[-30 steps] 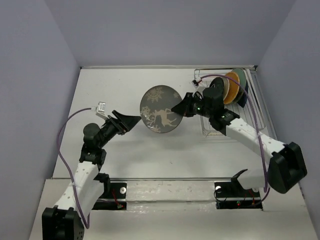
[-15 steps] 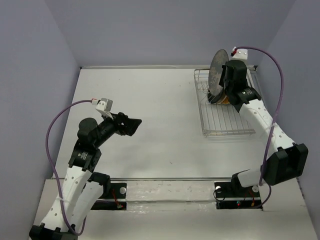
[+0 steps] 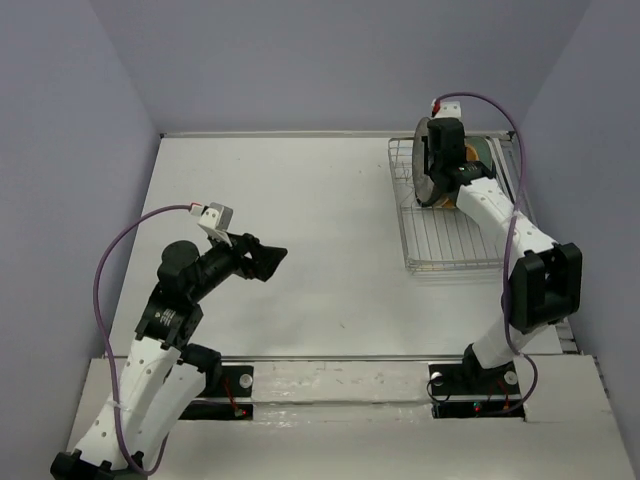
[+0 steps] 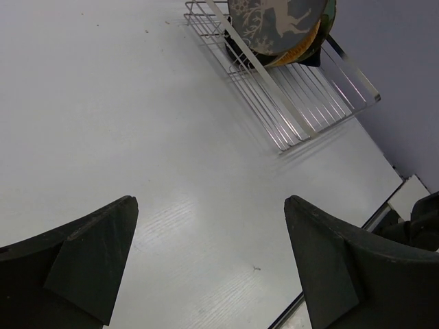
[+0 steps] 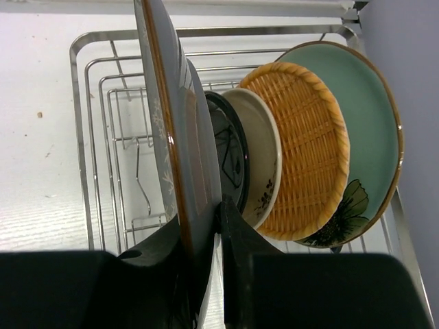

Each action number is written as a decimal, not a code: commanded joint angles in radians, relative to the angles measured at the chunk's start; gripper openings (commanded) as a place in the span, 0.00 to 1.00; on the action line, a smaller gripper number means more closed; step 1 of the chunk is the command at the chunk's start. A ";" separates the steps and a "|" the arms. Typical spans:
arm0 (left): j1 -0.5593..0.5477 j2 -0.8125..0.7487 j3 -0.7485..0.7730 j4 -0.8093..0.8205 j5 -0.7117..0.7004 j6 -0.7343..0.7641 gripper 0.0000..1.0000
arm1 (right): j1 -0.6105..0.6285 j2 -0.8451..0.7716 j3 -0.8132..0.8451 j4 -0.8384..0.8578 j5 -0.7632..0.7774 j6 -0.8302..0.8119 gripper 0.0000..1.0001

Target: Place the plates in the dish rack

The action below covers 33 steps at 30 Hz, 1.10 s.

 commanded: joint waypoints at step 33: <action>-0.005 -0.064 -0.010 0.015 -0.062 -0.004 0.99 | 0.002 -0.656 -0.311 0.057 -0.709 0.426 1.00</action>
